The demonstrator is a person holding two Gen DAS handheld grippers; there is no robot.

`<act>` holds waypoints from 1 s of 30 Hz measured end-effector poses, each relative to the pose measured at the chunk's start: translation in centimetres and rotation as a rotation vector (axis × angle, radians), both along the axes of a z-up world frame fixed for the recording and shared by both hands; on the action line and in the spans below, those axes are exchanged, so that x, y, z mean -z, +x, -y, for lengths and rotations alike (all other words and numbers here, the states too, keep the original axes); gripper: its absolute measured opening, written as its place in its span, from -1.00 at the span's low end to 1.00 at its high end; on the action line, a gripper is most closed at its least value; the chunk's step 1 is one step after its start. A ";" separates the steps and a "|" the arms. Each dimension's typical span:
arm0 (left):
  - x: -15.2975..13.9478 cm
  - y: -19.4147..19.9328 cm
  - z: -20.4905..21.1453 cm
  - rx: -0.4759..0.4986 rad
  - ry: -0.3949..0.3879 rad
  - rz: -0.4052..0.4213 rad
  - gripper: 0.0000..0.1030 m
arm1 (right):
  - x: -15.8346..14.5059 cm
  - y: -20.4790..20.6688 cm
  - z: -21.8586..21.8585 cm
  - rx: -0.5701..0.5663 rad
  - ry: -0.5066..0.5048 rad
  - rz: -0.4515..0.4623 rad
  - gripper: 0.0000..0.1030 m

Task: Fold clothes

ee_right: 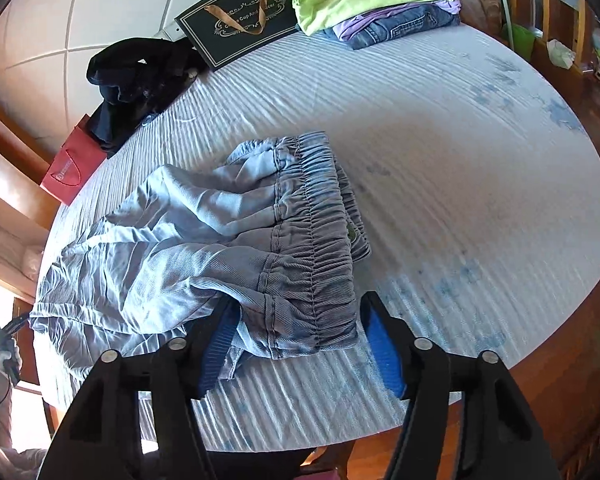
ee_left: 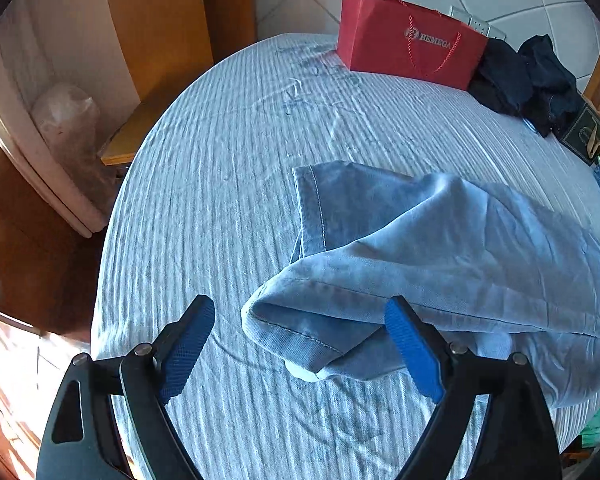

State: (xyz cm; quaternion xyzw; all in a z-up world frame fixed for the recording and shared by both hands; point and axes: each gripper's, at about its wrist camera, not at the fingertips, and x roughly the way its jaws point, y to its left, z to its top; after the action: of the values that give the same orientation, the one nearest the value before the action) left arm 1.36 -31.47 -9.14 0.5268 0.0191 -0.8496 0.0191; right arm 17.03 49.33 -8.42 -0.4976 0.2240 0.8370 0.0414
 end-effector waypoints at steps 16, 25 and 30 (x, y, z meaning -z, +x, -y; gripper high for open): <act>-9.6 0.1 -4.2 0.157 -0.187 -0.201 -0.78 | -2.9 0.2 -0.2 0.107 0.059 -0.085 -0.23; -3.0 5.3 -1.8 0.342 -0.166 0.004 0.21 | 1.4 4.5 2.8 0.171 0.009 0.008 -0.23; -0.4 6.0 0.2 0.373 -0.076 0.089 0.53 | 3.1 7.1 2.5 0.225 -0.028 0.063 0.19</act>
State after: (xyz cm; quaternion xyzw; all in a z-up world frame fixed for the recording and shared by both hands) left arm 7.38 -31.64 -8.77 0.5571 -0.1118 -0.8143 -0.1183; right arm 24.13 46.82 -11.49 -0.4959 0.2886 0.8077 0.1354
